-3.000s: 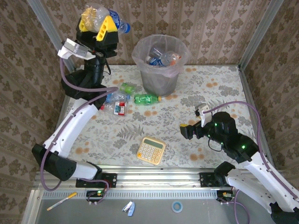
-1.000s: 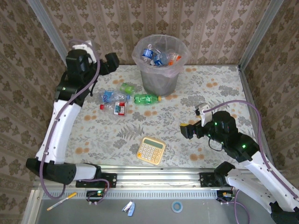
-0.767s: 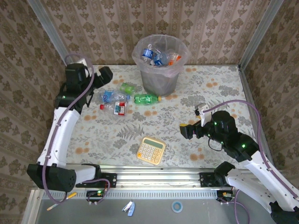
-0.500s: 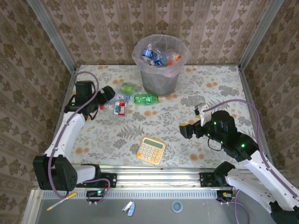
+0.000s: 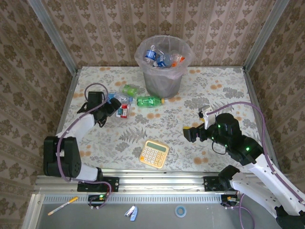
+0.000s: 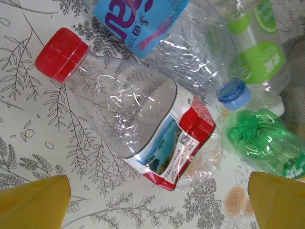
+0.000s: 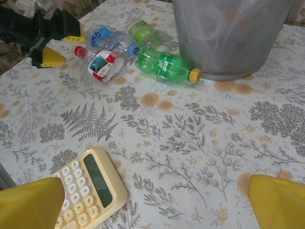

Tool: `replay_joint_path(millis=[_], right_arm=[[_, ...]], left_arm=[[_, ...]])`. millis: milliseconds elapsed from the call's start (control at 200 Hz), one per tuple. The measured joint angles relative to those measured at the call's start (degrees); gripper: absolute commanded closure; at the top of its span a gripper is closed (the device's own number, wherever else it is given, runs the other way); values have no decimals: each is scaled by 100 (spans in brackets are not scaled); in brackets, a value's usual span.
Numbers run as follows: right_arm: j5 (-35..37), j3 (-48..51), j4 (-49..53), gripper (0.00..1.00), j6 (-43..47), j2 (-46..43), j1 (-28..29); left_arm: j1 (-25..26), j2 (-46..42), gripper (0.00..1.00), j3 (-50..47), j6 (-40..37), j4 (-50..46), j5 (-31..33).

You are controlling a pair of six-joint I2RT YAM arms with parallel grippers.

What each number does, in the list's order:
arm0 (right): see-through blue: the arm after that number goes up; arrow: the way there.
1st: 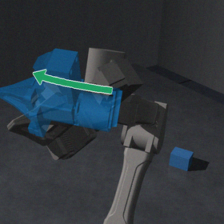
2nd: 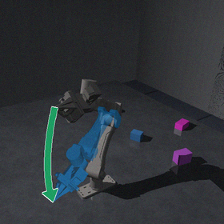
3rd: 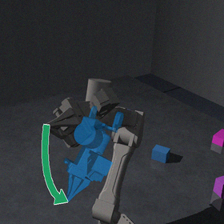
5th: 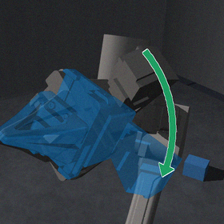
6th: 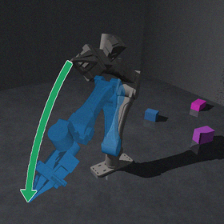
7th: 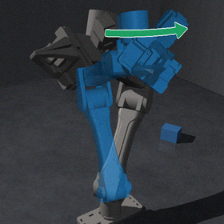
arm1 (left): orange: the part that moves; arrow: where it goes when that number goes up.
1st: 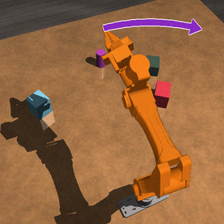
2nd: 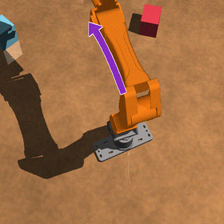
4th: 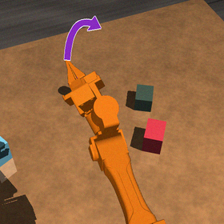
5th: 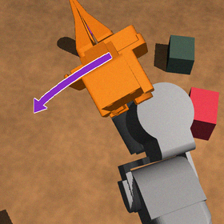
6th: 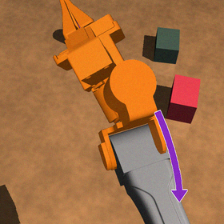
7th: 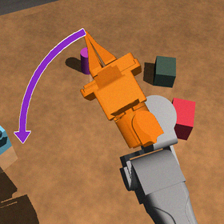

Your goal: Throw the plastic bottles in the bin

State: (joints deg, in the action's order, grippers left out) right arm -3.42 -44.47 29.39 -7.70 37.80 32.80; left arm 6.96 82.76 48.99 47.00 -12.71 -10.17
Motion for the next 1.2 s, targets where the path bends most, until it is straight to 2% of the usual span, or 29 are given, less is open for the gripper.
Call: replay_joint_path(millis=[440, 885, 1200], right_arm=[[2, 79, 2, 0, -4, -118, 0], [4, 181, 2, 0, -20, -210, 0], [4, 184, 4, 0, -22, -251, 0]], left_arm=[[81, 1211, 5, 59, 286, 570, 267], [240, 1506, 10, 459, 442, 208, 671], [245, 1729, 31, 669, 378, 201, 713]])
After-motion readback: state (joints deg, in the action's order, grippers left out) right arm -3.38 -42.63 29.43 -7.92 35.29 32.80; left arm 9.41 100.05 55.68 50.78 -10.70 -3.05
